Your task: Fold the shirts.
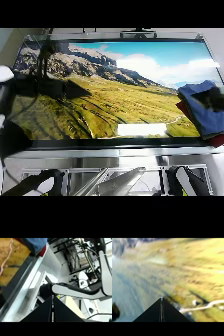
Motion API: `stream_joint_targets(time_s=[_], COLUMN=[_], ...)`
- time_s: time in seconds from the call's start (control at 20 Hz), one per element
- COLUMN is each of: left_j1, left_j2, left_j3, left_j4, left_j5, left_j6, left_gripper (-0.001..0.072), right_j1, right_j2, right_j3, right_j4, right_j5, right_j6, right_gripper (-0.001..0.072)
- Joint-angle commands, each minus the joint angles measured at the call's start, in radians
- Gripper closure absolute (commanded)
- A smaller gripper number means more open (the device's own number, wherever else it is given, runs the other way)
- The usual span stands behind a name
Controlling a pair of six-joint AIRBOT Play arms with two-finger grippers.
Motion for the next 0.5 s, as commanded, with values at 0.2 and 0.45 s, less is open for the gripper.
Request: stream_joint_targets(time_s=[0.2, 0.45], left_j1=[-0.171, -0.175], left_j2=[0.443, 0.569], left_j3=[-0.703, -0.766], left_j4=[0.093, 0.093], left_j5=[0.313, 0.356], left_j6=[-0.047, -0.071], left_gripper=[0.0693, 0.0692], right_j1=[0.545, 0.585], right_j2=[0.314, 0.26], right_j3=[-0.494, -0.492], right_j4=[-0.03, -0.011], right_j5=[-0.225, -0.228], right_j6=[-0.016, -0.016], right_gripper=[0.07, 0.0698])
